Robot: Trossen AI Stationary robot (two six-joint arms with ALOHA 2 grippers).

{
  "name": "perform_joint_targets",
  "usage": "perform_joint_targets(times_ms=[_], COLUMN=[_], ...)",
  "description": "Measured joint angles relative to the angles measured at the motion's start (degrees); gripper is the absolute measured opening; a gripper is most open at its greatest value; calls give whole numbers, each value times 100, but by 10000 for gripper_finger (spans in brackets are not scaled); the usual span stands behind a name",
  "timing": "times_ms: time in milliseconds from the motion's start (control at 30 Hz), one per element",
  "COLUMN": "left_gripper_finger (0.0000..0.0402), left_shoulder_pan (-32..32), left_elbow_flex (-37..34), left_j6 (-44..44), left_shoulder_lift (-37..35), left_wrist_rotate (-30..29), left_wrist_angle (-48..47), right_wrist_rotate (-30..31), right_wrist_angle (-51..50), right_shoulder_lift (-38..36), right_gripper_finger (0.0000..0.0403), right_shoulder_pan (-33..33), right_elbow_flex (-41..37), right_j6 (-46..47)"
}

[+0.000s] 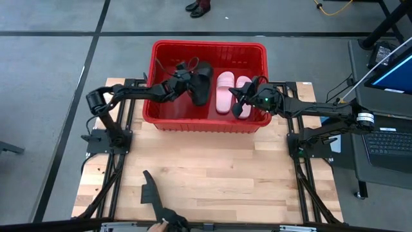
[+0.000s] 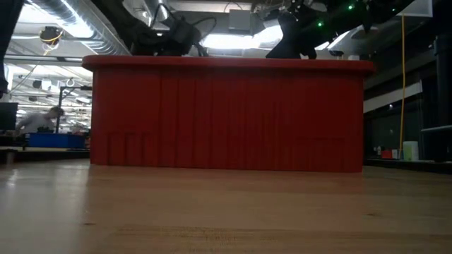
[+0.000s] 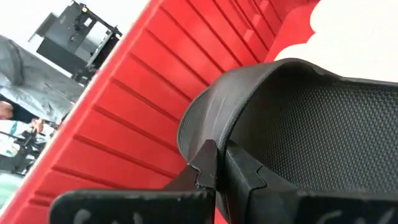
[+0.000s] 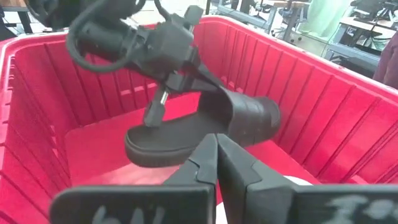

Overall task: Pick and place slides into bin
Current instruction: Put the top black slide into the red container

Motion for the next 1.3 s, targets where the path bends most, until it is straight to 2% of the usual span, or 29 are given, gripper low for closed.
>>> perform_joint_targets(times_ms=[133,333,567,700,1300], left_gripper_finger=[3,3,4,4,7], left_shoulder_pan=[28,28,66,84,80], left_elbow_flex=[4,10,222,339,339], left_j6=[23,12,63,265,437], left_shoulder_lift=[237,511,786,905,924], left_wrist_rotate=[13,8,-44,-81,101], left_wrist_angle=[127,338,325,248,11], right_wrist_rotate=[0,0,0,-2,-2], right_wrist_angle=[-4,-55,-55,-57,-55], right_shoulder_lift=[0,0,0,0,0], right_gripper_finger=[17,4,17,10,7], right_shoulder_pan=[0,0,0,0,0], right_elbow_flex=[0,0,0,0,2], right_j6=[-14,-22,-17,-7,14])
